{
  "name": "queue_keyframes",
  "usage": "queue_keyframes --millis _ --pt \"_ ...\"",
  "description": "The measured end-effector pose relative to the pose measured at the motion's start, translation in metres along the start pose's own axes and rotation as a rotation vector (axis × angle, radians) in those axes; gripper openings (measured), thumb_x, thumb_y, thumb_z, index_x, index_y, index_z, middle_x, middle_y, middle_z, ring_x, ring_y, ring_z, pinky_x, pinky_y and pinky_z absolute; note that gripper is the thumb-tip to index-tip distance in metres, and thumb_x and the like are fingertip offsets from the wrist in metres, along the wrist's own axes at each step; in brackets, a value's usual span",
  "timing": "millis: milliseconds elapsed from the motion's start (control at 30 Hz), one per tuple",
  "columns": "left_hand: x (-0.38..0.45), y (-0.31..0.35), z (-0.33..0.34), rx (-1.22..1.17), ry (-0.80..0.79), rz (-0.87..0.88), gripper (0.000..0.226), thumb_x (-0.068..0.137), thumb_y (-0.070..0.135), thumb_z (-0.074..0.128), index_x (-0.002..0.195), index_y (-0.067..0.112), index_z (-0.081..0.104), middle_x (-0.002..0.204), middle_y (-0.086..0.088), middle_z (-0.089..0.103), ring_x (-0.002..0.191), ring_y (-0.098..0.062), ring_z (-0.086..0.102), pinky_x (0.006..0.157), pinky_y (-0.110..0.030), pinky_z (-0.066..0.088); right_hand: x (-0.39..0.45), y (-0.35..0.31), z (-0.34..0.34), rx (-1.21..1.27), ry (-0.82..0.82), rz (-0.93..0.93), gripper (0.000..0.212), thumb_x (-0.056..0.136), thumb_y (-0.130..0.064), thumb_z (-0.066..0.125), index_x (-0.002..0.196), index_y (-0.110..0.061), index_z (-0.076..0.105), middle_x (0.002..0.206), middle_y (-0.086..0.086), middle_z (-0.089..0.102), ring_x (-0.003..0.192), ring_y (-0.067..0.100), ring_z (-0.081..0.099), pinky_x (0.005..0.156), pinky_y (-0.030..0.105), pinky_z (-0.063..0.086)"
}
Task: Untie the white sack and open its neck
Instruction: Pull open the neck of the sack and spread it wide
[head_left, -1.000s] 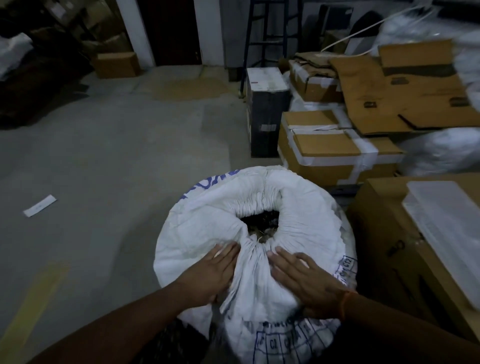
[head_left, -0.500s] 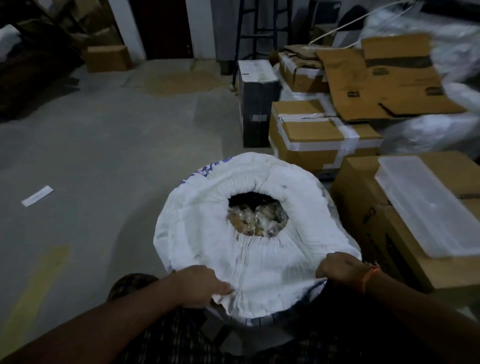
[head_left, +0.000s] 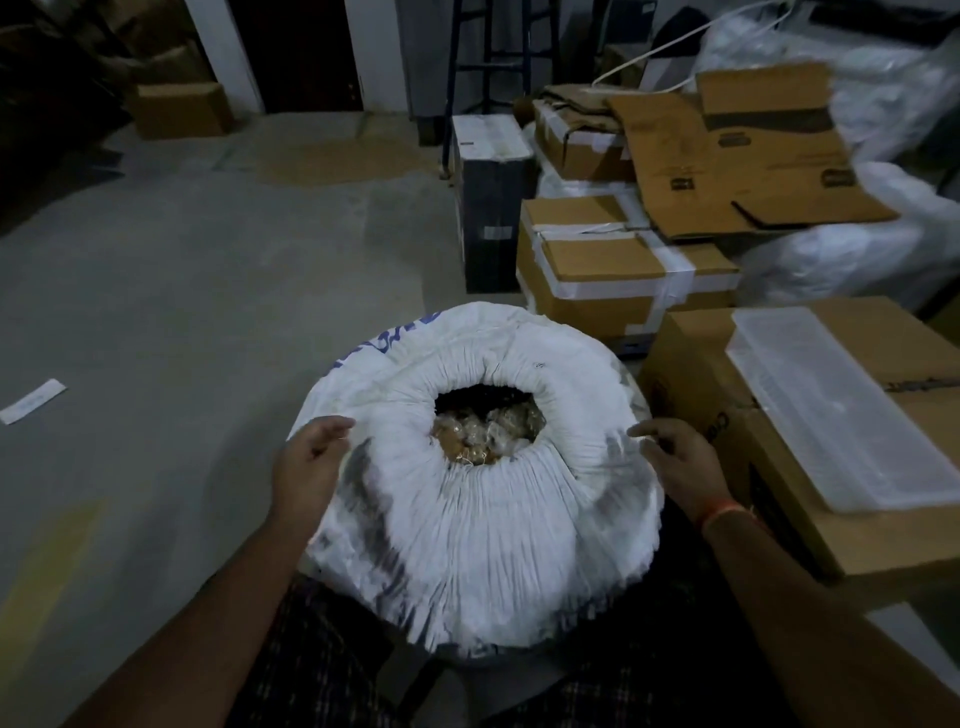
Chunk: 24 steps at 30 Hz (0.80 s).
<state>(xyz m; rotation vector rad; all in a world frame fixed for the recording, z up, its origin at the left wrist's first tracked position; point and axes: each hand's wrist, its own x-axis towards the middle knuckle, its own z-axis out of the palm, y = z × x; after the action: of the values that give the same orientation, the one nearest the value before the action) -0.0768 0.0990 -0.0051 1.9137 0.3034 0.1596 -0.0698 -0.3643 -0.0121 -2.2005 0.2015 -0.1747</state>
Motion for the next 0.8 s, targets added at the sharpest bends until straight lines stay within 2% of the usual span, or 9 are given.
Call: queue_keyframes --millis 100,233,300,400,467,533,667,733,800 --pt "0.023 -0.014 0.002 -0.06 0.09 -0.239 0.026 0.092 0.006 0.072 0.092 0.031 0.076 0.103 -0.01 0.07 0.061 0.0 0.063 0.056 -0.014 0.053 0.025 0.009 0.014 0.039 -0.017 0.087 0.011 0.09 0.001 0.069 0.092 -0.007 0.075 0.096 0.01 0.071 0.087 0.022 0.067 0.077 0.032 0.053" --pt "0.037 -0.021 0.018 -0.258 -0.182 -0.378 0.03 0.096 0.018 0.071 0.125 0.019 0.069 0.127 -0.007 0.069 0.109 -0.023 0.068 0.099 -0.035 0.054 0.042 0.006 0.031 0.05 -0.171 0.026 0.015 0.086 -0.003 0.078 0.1 -0.004 0.074 0.105 0.0 0.073 0.088 -0.002 0.066 0.072 0.007 0.05" --pt "0.039 -0.012 0.025 -0.336 -0.271 -0.327 0.036 0.097 0.011 0.067 0.132 0.014 0.064 0.134 -0.005 0.066 0.119 -0.021 0.064 0.104 -0.035 0.049 0.047 0.003 0.034 0.018 -0.232 0.016 0.024 0.082 -0.008 0.083 0.105 -0.009 0.076 0.106 -0.003 0.072 0.089 -0.007 0.064 0.074 0.002 0.046" --pt "0.043 -0.012 0.028 -0.15 -0.31 -0.147 0.034 0.094 0.006 0.071 0.126 0.017 0.069 0.132 0.004 0.068 0.122 -0.012 0.064 0.104 -0.029 0.049 0.053 0.001 0.035 -0.092 -0.324 0.0 0.035 0.081 -0.006 0.082 0.115 -0.014 0.075 0.117 -0.003 0.07 0.112 0.01 0.063 0.084 -0.007 0.036" --pt "0.05 -0.021 0.024 0.233 -0.175 0.068 0.021 0.097 0.012 0.067 0.114 0.02 0.076 0.123 0.006 0.074 0.117 -0.014 0.067 0.104 -0.029 0.048 0.054 0.001 0.039 -0.262 -0.309 -0.04 0.04 0.086 0.0 0.074 0.124 -0.011 0.071 0.12 0.004 0.068 0.117 0.02 0.06 0.093 0.001 0.034" --pt "0.06 -0.037 0.013 0.524 0.022 0.177 0.036 0.1 0.035 0.047 0.113 0.022 0.077 0.117 0.001 0.077 0.109 -0.025 0.071 0.1 -0.039 0.053 0.061 0.004 0.036 -0.418 -0.171 0.043 0.046 0.09 0.0 0.066 0.135 -0.007 0.063 0.129 0.023 0.064 0.12 0.037 0.059 0.102 0.026 0.042" --pt "0.062 -0.042 0.004 0.598 0.148 0.003 0.048 0.077 0.023 0.048 0.115 0.017 0.077 0.123 -0.015 0.072 0.112 -0.04 0.068 0.1 -0.042 0.05 0.066 0.014 0.023 -0.585 -0.116 0.225 0.052 0.085 -0.014 0.059 0.136 -0.012 0.064 0.127 0.028 0.059 0.114 0.045 0.058 0.097 0.041 0.047" --pt "0.055 -0.021 0.016 0.628 0.241 0.019 0.039 0.079 0.014 0.061 0.114 0.022 0.074 0.146 -0.017 0.053 0.13 -0.042 0.054 0.105 -0.051 0.046 0.064 0.012 0.025 -0.668 -0.044 0.094 0.048 0.078 -0.02 0.064 0.125 -0.022 0.072 0.134 0.021 0.051 0.118 0.045 0.051 0.097 0.048 0.045" --pt "0.049 0.006 0.032 0.698 0.36 0.258 0.037 0.083 0.004 0.065 0.116 0.021 0.069 0.156 -0.018 0.039 0.142 -0.04 0.041 0.11 -0.052 0.038 0.061 -0.007 0.031 -0.637 0.106 -0.182 0.039 0.082 -0.024 0.068 0.121 -0.026 0.071 0.141 0.015 0.049 0.124 0.042 0.049 0.094 0.053 0.047"
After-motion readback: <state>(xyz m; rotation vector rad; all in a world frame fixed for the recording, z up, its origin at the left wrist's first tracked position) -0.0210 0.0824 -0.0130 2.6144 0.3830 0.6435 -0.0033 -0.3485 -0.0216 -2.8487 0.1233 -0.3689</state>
